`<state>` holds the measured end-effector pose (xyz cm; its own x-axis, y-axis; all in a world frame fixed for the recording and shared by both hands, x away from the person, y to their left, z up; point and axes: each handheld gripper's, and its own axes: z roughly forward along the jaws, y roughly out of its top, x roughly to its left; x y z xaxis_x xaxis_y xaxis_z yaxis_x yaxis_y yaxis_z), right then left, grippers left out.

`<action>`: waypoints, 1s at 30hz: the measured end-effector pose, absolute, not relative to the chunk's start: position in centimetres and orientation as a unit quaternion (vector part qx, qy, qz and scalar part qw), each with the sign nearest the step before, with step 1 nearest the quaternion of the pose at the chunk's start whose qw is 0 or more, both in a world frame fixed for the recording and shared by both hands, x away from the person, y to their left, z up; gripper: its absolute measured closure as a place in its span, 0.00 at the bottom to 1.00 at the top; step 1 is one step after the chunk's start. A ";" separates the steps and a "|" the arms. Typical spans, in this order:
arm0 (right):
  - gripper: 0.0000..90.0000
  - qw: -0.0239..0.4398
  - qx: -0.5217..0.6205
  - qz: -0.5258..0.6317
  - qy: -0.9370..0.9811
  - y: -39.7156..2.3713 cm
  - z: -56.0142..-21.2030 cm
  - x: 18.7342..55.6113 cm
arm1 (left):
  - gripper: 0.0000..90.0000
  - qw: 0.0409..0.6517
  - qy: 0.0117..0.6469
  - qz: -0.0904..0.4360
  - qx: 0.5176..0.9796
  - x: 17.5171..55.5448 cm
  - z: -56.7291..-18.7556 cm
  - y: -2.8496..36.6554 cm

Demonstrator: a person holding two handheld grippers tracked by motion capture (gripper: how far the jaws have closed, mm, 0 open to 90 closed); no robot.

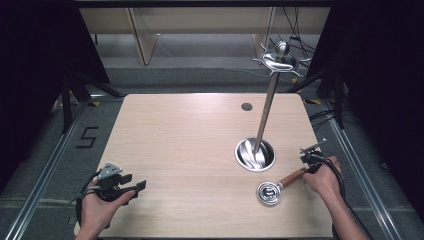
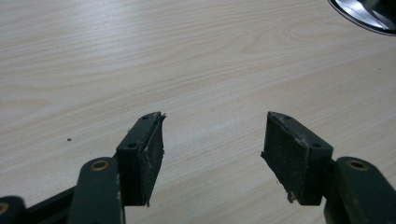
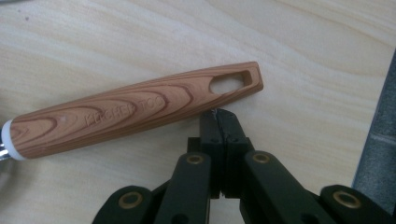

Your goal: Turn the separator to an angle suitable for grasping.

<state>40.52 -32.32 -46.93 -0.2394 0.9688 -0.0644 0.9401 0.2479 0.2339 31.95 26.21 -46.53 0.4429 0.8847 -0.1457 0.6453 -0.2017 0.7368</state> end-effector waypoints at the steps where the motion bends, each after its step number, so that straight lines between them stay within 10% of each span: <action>1: 1.00 0.100 0.604 0.073 0.787 -32.3 -47.0 40.7 | 0.41 0.387 0.511 0.159 0.751 31.9 -46.6 26.1; 19: 0.99 0.118 0.578 0.110 0.800 -29.6 -46.7 42.3 | 0.41 0.381 0.503 0.152 0.761 32.1 -46.7 26.2; 30: 0.59 0.066 0.681 0.177 0.707 -29.1 -45.3 40.1 | 0.41 0.385 0.504 0.150 0.758 32.1 -46.8 26.0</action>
